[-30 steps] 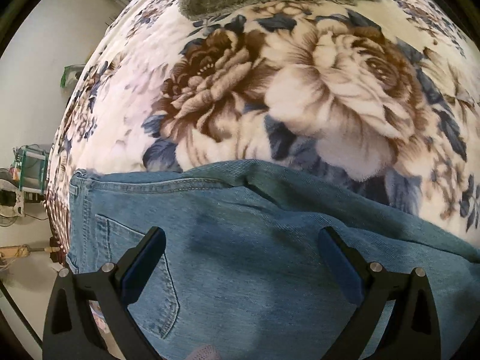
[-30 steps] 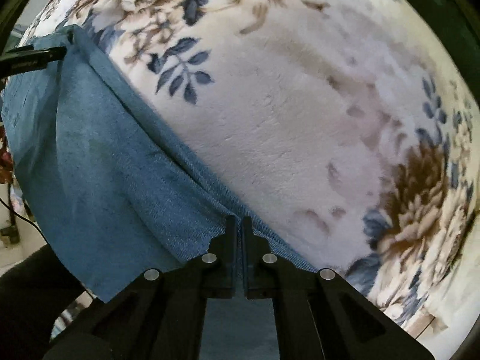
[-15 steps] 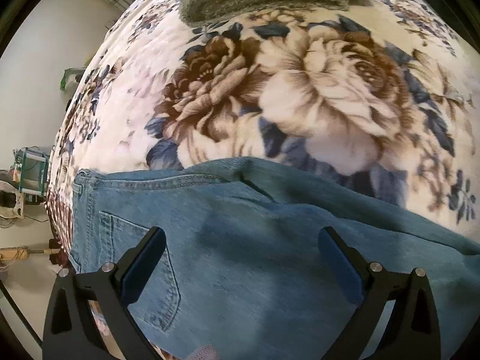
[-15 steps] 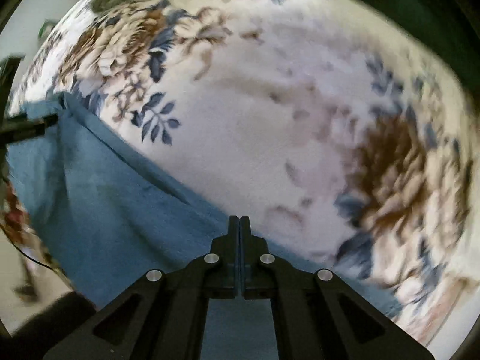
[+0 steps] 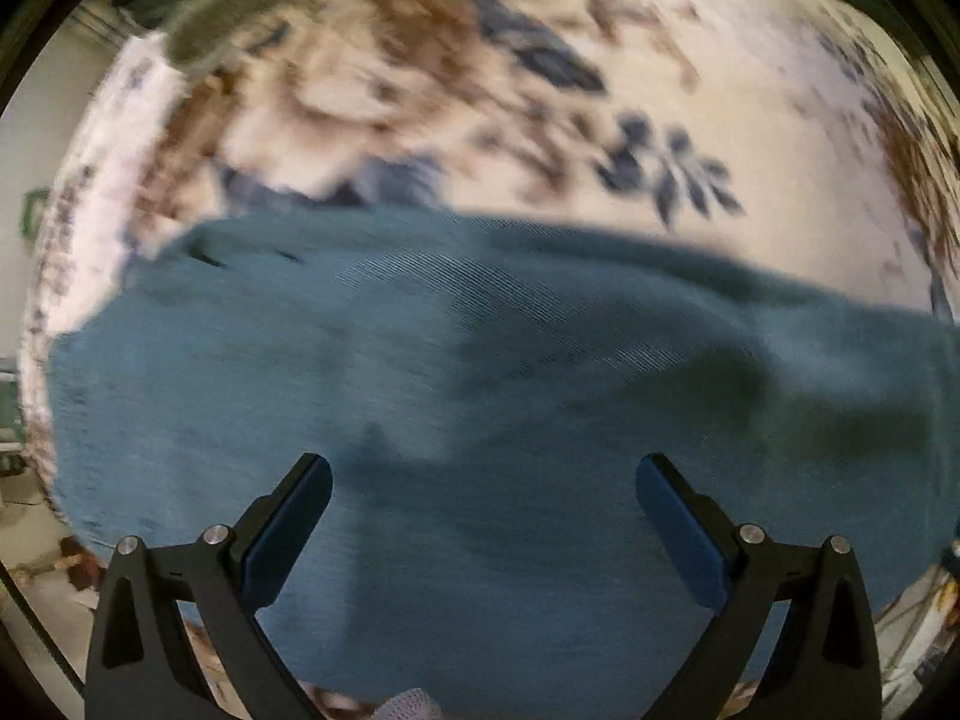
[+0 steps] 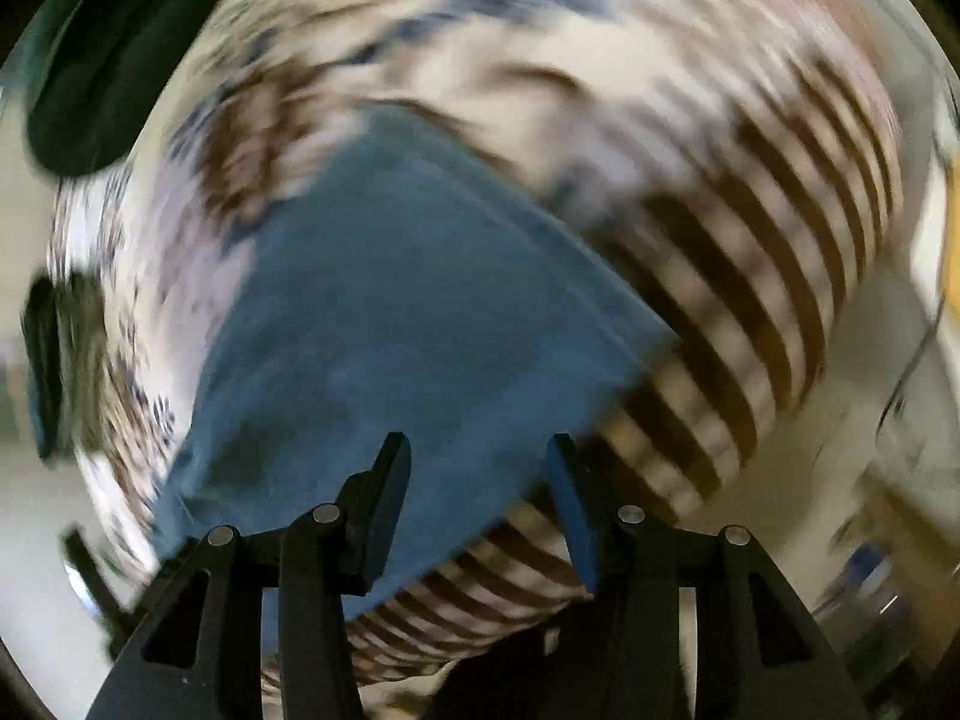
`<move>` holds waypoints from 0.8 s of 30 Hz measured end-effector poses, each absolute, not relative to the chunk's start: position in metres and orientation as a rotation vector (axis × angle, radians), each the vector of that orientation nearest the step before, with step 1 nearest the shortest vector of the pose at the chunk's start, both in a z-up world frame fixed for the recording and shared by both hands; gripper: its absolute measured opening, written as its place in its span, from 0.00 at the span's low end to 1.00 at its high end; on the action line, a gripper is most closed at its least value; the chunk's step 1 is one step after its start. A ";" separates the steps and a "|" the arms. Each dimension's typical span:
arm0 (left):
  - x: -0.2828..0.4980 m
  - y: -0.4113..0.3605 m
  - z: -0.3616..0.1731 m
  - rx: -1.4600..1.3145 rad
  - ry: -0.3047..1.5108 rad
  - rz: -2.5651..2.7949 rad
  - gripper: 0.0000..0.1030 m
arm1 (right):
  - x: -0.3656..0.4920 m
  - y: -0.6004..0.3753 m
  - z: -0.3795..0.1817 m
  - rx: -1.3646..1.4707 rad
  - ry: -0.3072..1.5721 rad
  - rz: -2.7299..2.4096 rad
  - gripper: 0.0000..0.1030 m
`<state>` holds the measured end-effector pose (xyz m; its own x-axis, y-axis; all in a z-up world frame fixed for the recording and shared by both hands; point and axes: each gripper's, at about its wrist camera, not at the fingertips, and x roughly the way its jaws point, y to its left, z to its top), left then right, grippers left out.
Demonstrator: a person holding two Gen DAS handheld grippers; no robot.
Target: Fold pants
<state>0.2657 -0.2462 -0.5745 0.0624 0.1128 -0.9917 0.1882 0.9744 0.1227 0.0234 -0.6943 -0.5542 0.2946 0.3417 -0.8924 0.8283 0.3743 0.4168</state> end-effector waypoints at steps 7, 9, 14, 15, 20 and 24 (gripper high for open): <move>0.274 -0.236 -0.605 0.154 1.534 -0.078 1.00 | 0.017 -0.691 -0.602 1.398 0.984 -0.407 0.49; 0.275 -0.238 -0.605 0.164 1.523 -0.101 1.00 | 0.013 -0.695 -0.601 1.449 0.859 -0.375 0.49; 0.273 -0.242 -0.606 0.161 1.486 -0.106 1.00 | 0.028 -0.691 -0.624 1.503 0.743 -0.325 0.50; 0.273 -0.243 -0.606 0.166 1.489 -0.105 1.00 | 0.032 -0.688 -0.629 1.510 0.728 -0.347 0.44; 0.276 -0.245 -0.596 0.135 1.527 -0.095 1.00 | 0.036 -0.679 -0.612 1.465 0.726 -0.434 0.10; 0.279 -0.231 -0.569 0.145 1.475 -0.040 1.00 | 0.049 -0.668 -0.554 1.323 0.726 -0.383 0.07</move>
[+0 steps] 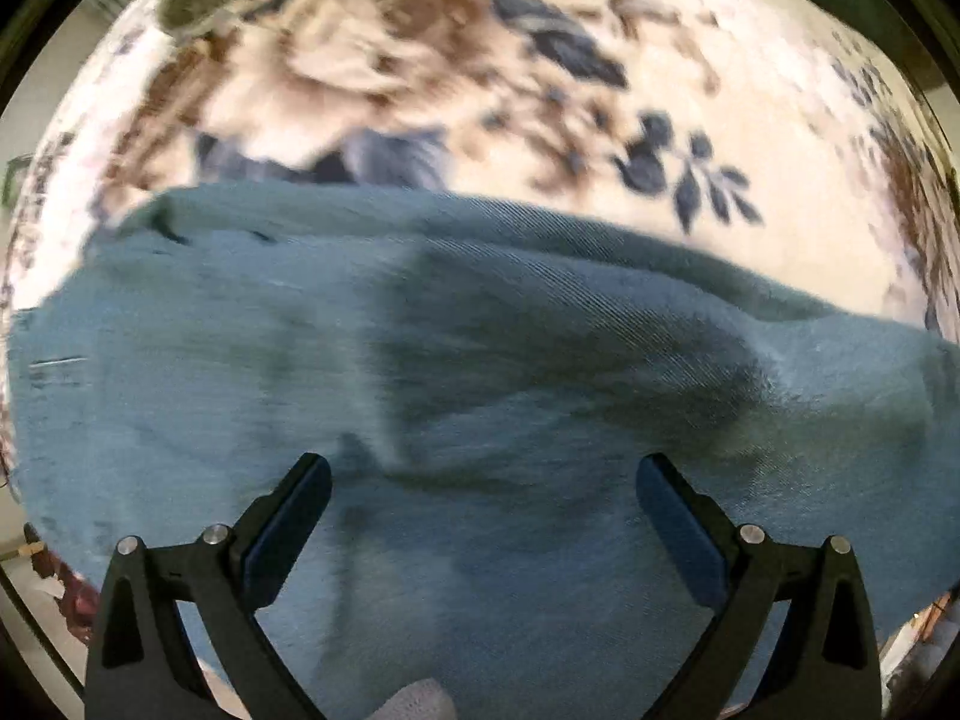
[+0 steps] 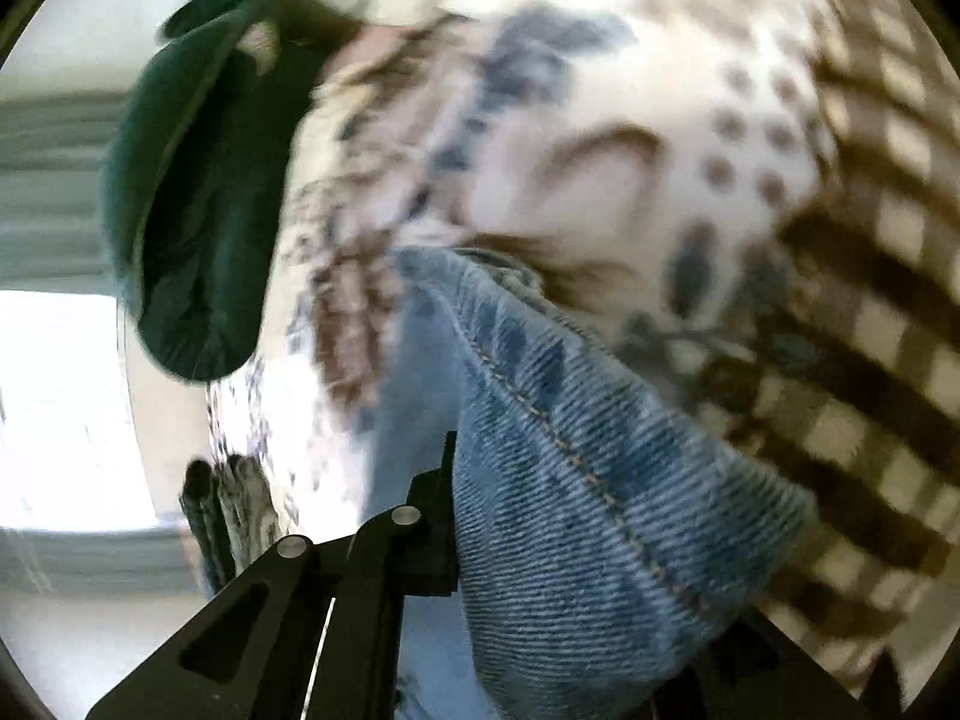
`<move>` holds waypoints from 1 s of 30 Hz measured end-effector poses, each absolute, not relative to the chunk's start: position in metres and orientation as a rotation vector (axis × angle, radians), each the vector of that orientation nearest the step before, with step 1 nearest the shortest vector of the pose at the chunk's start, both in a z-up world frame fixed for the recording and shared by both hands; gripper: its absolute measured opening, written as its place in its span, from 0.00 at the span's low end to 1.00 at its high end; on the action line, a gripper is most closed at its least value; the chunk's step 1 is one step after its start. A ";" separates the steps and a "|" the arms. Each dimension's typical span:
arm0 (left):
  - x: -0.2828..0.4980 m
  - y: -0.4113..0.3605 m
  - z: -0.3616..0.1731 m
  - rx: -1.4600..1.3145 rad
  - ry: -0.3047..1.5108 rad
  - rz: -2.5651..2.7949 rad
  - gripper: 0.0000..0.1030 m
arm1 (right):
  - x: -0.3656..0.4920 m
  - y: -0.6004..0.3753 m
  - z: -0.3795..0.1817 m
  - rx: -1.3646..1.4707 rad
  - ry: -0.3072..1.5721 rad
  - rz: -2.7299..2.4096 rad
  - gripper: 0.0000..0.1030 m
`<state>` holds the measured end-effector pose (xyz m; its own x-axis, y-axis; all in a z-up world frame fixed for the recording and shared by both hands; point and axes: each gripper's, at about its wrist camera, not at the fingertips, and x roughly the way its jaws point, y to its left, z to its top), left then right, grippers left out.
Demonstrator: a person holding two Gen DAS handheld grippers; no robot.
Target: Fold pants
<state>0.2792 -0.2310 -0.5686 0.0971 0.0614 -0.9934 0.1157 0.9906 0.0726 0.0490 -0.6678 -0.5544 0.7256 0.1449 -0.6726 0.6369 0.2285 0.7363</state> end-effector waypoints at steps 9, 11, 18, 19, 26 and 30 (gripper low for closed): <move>0.276 -0.155 -0.502 0.032 1.396 0.030 1.00 | 0.112 -0.556 -0.432 1.022 0.782 -0.129 0.07; 0.273 -0.134 -0.493 0.038 1.377 0.051 1.00 | 0.125 -0.518 -0.419 0.978 0.806 -0.082 0.07; 0.262 -0.067 -0.505 -0.006 1.372 0.143 1.00 | 0.166 -0.371 -0.431 0.839 0.933 0.022 0.07; 0.259 -0.057 -0.508 -0.019 1.375 0.160 1.00 | 0.170 -0.351 -0.438 0.827 0.953 0.033 0.07; 0.248 0.028 -0.524 -0.106 1.396 0.278 1.00 | 0.197 -0.223 -0.519 0.647 1.142 0.057 0.07; 0.238 0.062 -0.530 -0.127 1.411 0.313 1.00 | 0.212 -0.187 -0.552 0.542 1.243 0.022 0.23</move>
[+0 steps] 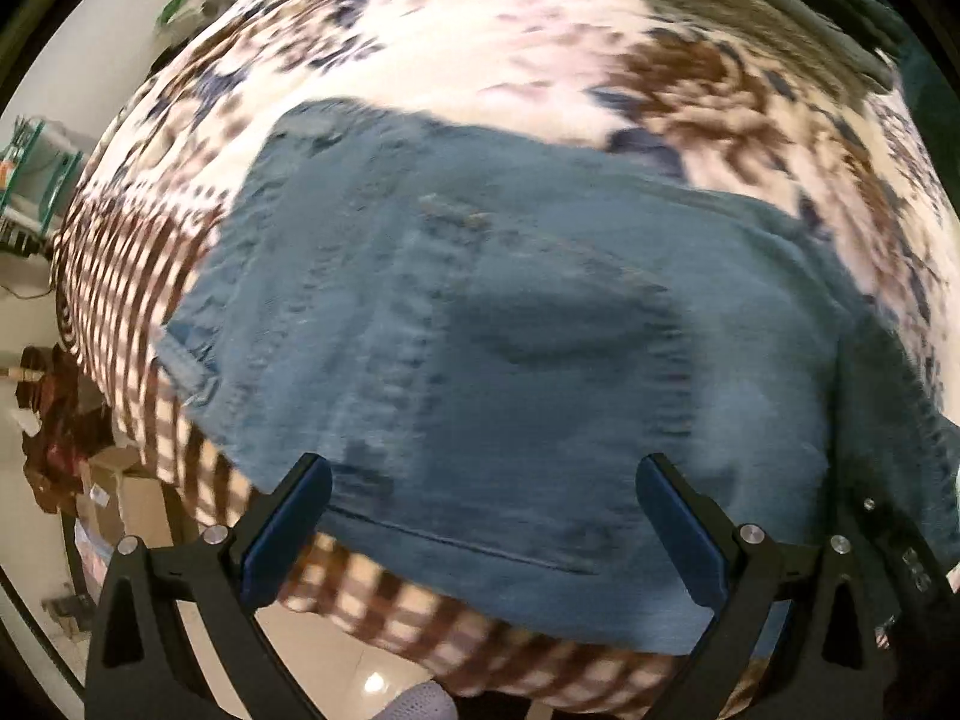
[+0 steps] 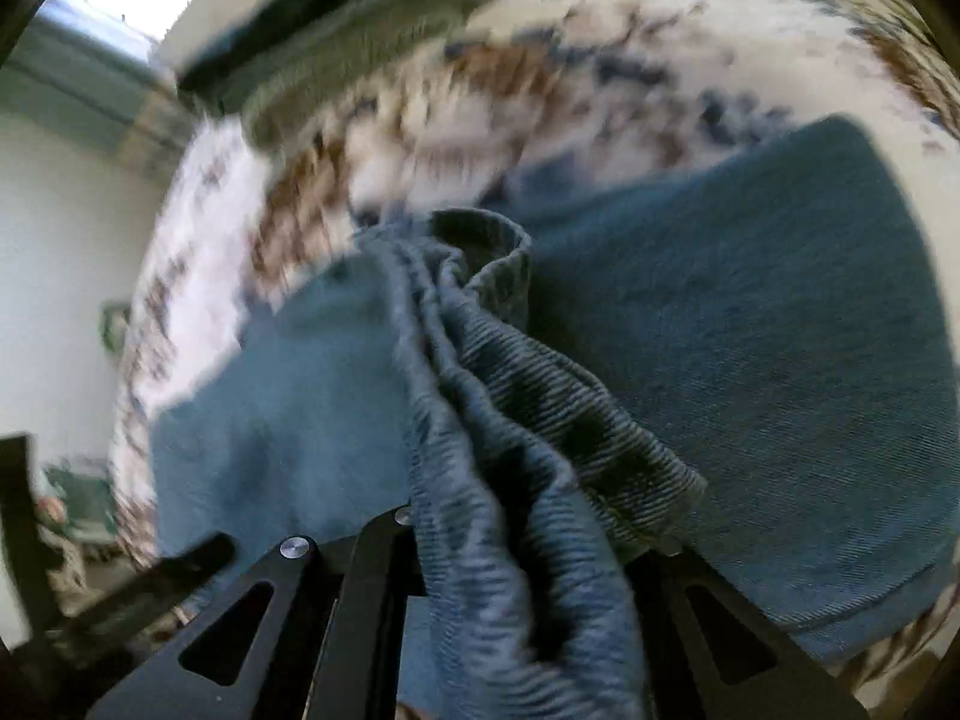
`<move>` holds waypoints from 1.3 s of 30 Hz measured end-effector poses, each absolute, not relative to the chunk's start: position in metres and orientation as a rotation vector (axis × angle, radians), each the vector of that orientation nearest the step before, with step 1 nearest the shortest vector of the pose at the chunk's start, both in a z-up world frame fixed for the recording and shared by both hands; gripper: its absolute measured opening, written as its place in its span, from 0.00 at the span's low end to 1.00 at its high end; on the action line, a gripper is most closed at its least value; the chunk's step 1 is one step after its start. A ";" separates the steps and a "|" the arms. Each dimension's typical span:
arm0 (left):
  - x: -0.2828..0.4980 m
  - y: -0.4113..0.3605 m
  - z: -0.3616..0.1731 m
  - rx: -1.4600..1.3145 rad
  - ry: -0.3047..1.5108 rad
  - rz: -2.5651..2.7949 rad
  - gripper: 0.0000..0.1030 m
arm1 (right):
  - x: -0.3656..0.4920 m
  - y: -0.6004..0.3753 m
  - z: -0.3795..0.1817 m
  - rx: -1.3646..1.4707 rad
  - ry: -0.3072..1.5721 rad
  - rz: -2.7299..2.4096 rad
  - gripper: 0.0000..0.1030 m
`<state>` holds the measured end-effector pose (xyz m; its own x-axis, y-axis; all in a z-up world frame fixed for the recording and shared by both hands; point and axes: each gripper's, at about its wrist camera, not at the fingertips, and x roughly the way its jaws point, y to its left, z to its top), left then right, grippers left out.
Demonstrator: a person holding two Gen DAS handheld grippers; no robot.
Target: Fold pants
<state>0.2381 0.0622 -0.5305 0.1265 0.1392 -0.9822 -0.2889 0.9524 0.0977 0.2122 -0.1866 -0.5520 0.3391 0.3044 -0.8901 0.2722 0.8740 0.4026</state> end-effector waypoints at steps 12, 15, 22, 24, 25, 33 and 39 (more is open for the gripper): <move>0.228 0.093 -0.526 -0.211 1.419 0.330 1.00 | 0.225 -0.200 -0.525 0.866 1.286 0.198 0.55; 0.232 0.087 -0.527 -0.176 1.413 0.341 1.00 | 0.240 -0.196 -0.540 0.808 1.368 0.148 0.55; 0.233 0.087 -0.533 -0.052 1.412 0.394 1.00 | 0.220 -0.135 -0.531 0.390 1.427 0.236 0.55; 0.231 0.091 -0.536 -0.054 1.419 0.399 1.00 | 0.214 -0.121 -0.538 0.322 1.449 0.216 0.55; 0.230 0.094 -0.538 -0.060 1.424 0.403 1.00 | 0.212 -0.116 -0.544 0.302 1.446 0.207 0.55; 0.221 0.105 -0.533 -0.075 1.417 0.422 1.00 | 0.206 -0.103 -0.535 0.234 1.297 0.187 0.20; 0.218 0.115 -0.531 -0.087 1.404 0.443 1.00 | 0.190 -0.098 -0.538 0.255 1.383 0.249 0.25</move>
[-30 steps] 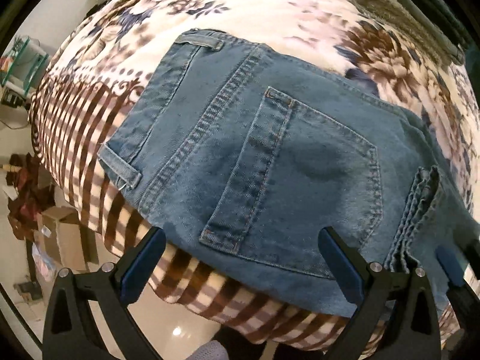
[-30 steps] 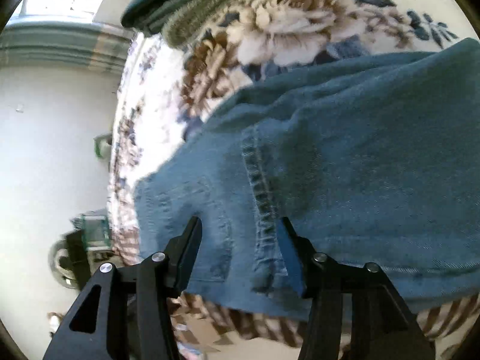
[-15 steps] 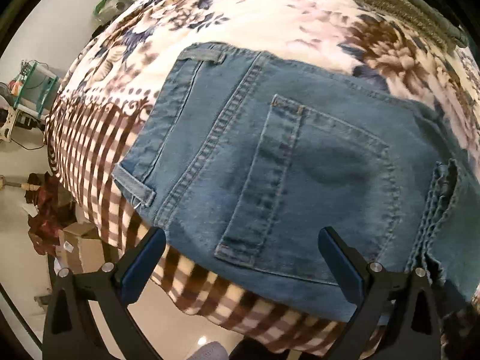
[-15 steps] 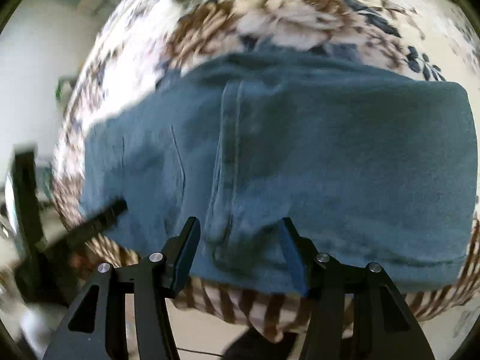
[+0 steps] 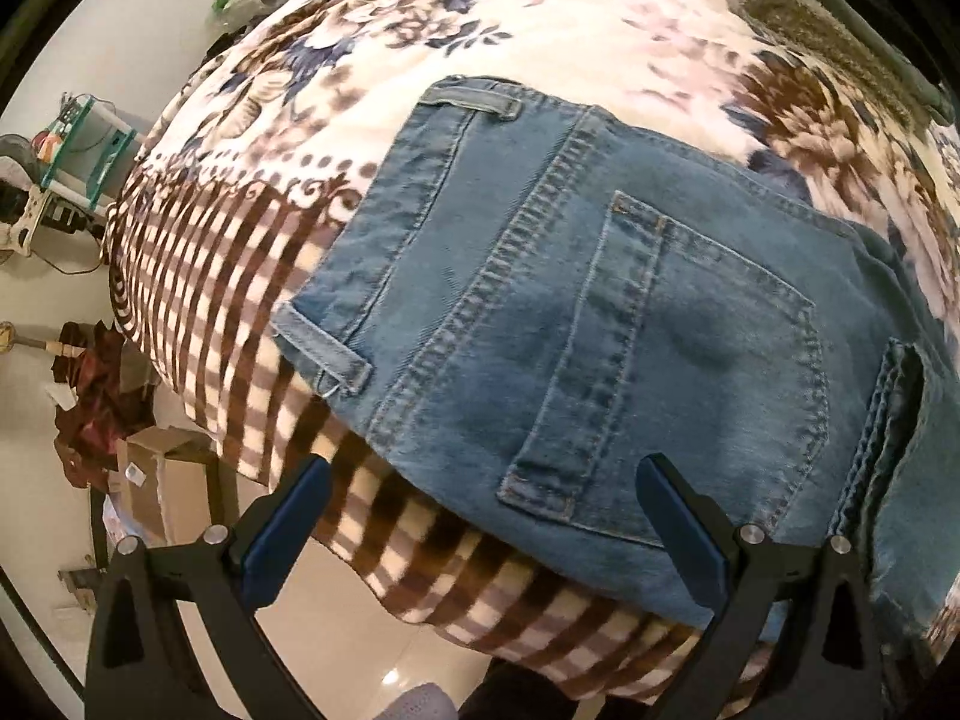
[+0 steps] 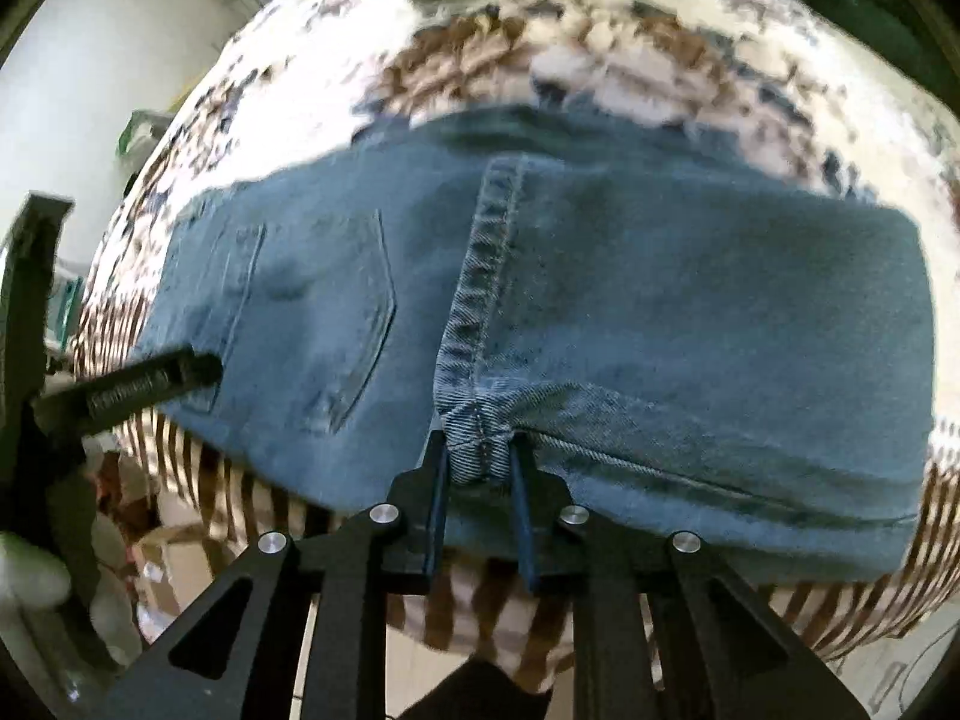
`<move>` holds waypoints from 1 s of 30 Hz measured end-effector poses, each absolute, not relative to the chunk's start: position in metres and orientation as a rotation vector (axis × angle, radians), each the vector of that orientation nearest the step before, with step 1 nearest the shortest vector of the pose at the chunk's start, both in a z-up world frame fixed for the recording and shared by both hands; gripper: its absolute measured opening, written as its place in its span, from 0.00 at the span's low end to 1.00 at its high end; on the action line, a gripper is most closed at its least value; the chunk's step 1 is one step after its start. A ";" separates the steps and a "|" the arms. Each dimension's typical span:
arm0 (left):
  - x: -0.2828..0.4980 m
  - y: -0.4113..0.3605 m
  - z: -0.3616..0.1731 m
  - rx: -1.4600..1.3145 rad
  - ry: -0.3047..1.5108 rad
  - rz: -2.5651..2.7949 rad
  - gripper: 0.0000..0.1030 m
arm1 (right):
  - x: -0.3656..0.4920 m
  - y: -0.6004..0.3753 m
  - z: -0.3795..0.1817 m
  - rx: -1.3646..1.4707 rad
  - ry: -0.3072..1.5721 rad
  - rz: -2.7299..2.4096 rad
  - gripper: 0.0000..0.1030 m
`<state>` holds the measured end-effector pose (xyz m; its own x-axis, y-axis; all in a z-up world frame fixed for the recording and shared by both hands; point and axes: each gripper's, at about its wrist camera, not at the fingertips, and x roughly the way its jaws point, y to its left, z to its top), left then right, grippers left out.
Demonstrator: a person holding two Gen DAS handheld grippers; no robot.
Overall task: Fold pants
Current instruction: 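Lower the folded edge onto the jeans and hold it with the right gripper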
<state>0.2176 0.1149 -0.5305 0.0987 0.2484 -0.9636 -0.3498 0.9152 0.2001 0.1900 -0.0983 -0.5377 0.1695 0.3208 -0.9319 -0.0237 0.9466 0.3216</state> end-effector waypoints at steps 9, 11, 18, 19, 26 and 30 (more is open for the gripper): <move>0.213 0.126 -0.533 -0.113 1.408 0.476 1.00 | 0.201 -0.086 -0.539 0.136 1.378 0.285 0.63; 0.211 0.129 -0.534 -0.118 1.408 0.489 1.00 | 0.202 -0.075 -0.551 0.040 1.396 0.262 0.63; 0.204 0.143 -0.532 -0.139 1.406 0.515 1.00 | 0.197 -0.073 -0.565 -0.063 1.377 0.087 0.29; 0.203 0.145 -0.530 -0.140 1.400 0.517 1.00 | 0.194 -0.074 -0.561 -0.059 1.359 0.072 0.28; 0.201 0.151 -0.525 -0.145 1.384 0.519 1.00 | 0.176 -0.062 -0.548 -0.165 1.308 0.151 0.26; 0.202 0.149 -0.529 -0.146 1.391 0.519 1.00 | 0.184 -0.053 -0.554 -0.205 1.337 0.194 0.26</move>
<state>0.2015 0.1490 -0.5290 0.0872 0.2629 -0.9609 -0.4307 0.8797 0.2016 0.1837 -0.0535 -0.5535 0.2211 0.0219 -0.9750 -0.2558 0.9660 -0.0363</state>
